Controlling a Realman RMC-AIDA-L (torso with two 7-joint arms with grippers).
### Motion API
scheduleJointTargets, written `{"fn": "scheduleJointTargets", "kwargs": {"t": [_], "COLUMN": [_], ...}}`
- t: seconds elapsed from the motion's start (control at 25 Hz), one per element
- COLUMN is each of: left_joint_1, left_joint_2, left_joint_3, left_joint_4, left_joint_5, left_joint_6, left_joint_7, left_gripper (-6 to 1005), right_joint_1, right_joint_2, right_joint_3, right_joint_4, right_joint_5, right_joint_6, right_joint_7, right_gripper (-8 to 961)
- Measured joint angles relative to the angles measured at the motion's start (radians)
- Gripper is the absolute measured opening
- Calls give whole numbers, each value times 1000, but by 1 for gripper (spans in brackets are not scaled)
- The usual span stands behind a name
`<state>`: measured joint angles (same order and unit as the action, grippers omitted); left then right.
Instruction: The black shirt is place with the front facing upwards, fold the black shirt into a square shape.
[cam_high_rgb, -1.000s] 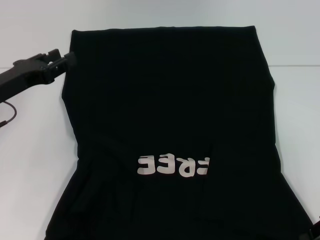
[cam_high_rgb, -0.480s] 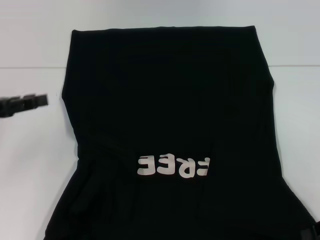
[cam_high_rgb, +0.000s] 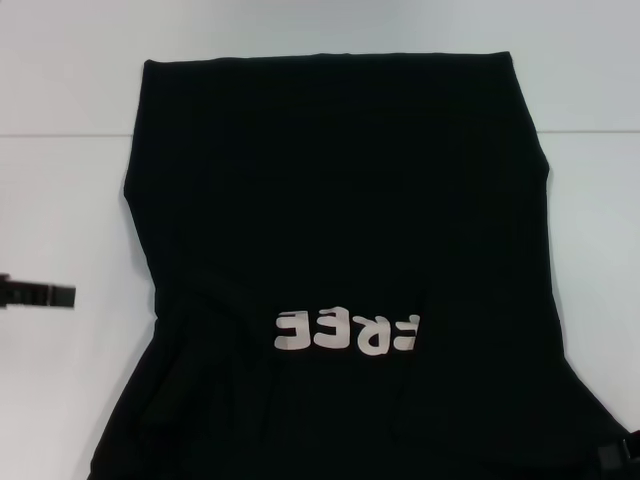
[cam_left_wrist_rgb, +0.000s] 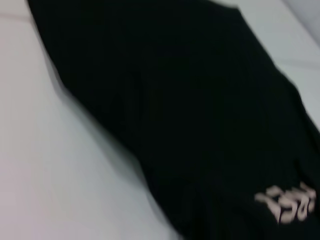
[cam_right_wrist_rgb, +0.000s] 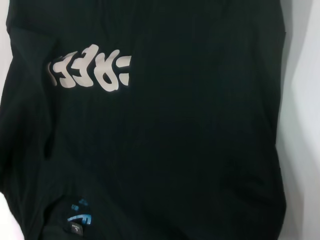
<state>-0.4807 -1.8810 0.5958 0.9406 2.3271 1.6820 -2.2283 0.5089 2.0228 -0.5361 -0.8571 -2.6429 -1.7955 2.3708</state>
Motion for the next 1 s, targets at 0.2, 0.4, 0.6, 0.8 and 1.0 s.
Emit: {"fn": "scheduleJointTargets", "kwargs": {"t": [0.2, 0.4, 0.6, 0.8, 1.0], "left_joint_1": [-22, -14, 6, 34, 44], "left_joint_2": [-3, 1, -6, -19, -28], "left_joint_3": [27, 28, 28, 28, 27], "left_joint_4": [-37, -38, -39, -43, -79], "left_joint_5": [109, 145, 184, 185, 186], "left_joint_6": [14, 60, 104, 159, 171], "left_joint_7": [3, 2, 13, 47, 75], "left_gripper": [532, 532, 532, 531, 531], "right_joint_1": [0, 2, 4, 5, 4], "right_joint_2": [1, -1, -1, -1, 1], "right_joint_3": [0, 0, -1, 2, 0], "right_joint_4": [1, 13, 13, 13, 13], "right_joint_5": [0, 0, 0, 0, 0], "right_joint_6": [7, 18, 30, 36, 47], "right_joint_7": [-1, -1, -1, -2, -10], "right_gripper": [50, 50, 50, 50, 50]}}
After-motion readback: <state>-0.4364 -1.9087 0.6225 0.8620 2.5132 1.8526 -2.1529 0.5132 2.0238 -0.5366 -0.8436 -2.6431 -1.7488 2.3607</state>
